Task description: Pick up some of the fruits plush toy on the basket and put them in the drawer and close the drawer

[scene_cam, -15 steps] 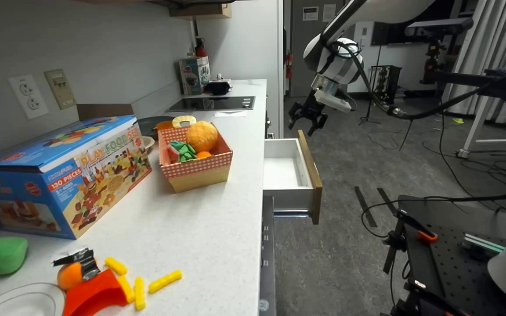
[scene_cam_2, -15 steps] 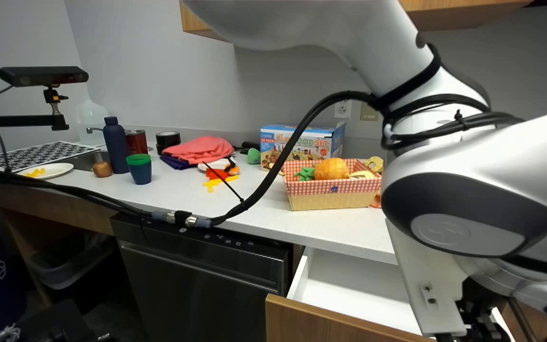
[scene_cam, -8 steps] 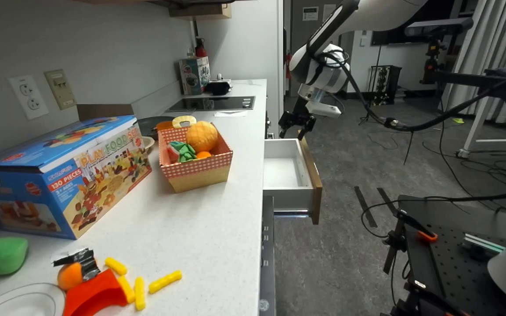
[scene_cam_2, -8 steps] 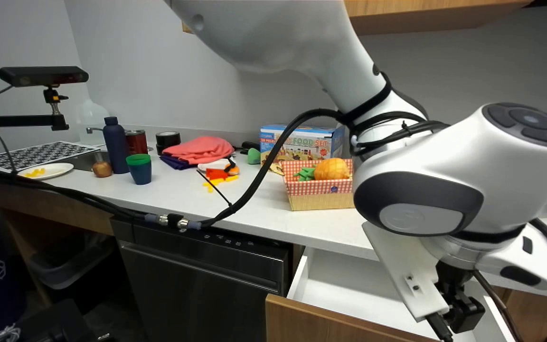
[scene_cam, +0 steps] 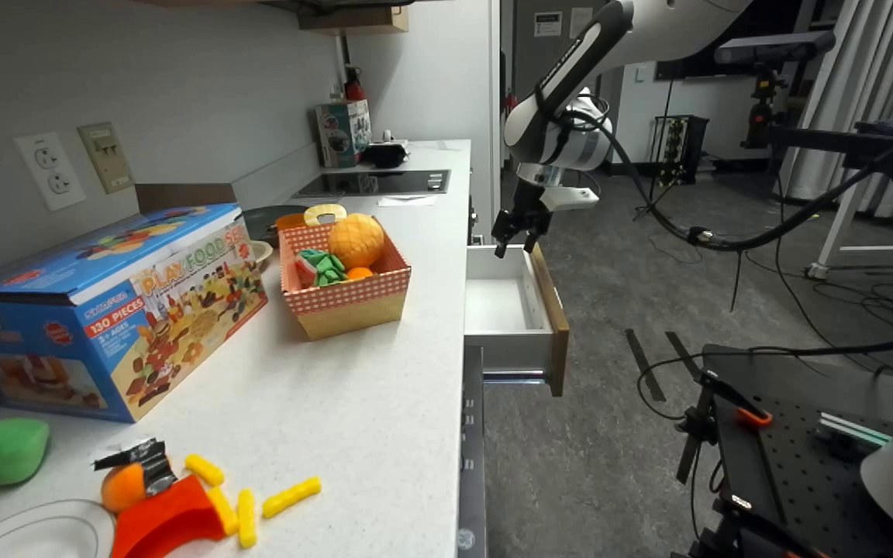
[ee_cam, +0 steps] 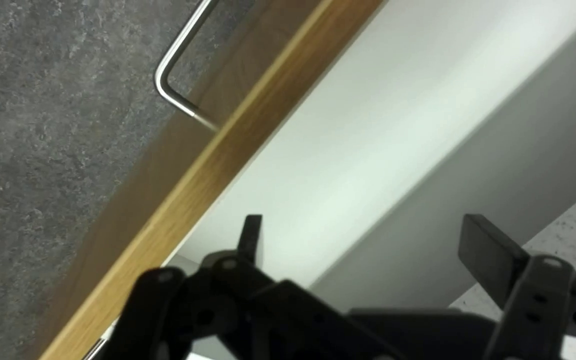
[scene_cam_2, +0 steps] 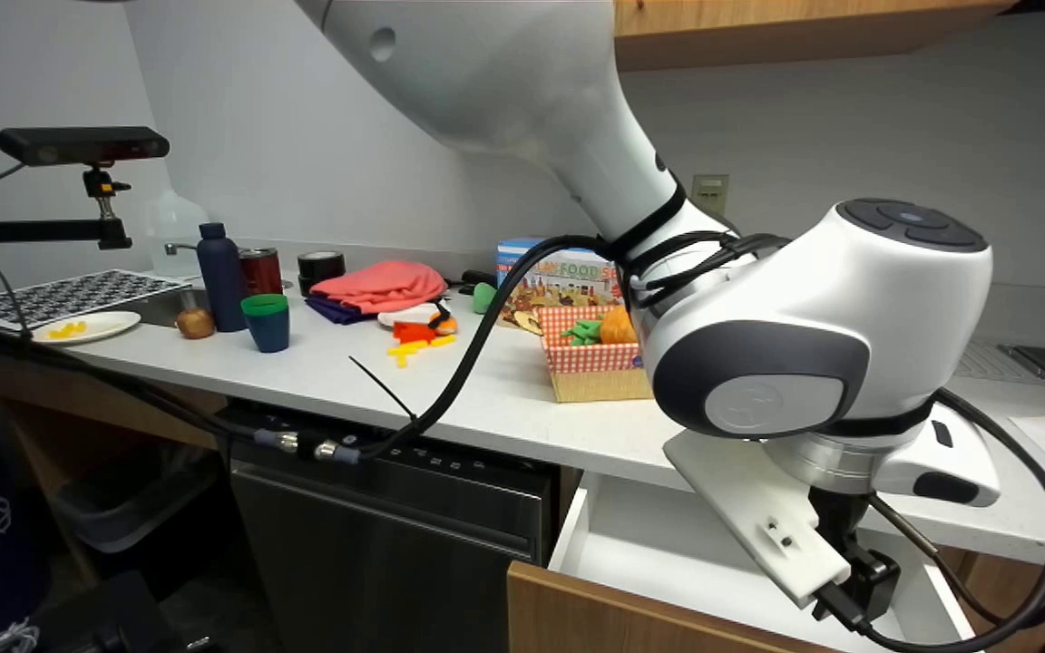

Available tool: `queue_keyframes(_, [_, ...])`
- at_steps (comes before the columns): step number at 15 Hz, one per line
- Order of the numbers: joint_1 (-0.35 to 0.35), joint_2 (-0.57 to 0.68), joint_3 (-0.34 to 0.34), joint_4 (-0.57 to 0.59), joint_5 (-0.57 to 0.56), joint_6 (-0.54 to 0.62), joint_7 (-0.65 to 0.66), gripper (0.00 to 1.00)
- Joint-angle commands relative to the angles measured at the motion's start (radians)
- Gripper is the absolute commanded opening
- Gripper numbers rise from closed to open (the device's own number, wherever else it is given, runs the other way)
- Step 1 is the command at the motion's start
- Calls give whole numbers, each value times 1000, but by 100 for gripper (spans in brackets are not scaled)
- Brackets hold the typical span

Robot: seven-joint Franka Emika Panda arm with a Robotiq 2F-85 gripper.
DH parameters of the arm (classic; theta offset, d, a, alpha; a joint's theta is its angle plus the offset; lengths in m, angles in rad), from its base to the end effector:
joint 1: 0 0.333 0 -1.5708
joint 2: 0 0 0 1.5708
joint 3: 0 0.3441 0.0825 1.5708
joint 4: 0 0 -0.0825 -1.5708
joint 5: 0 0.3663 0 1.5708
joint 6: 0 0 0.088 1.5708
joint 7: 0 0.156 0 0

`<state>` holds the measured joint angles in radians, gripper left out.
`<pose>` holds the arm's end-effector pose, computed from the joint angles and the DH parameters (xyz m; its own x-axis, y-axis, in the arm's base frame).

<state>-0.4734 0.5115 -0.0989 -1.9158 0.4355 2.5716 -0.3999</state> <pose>0.5531 -0.3474 0.2301 0.8496 -0.4908 0.1932 -0.4633 -0.8695 -0.1712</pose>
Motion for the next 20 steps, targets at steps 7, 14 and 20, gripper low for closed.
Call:
queue_keyframes(7, [-40, 42, 50, -6, -64, 37, -175, 100])
queue_keyframes(14, [-34, 51, 26, -28, -176, 46, -243, 100])
queue_keyframes(20, [5, 25, -76, -33, -355, -28, -148, 100])
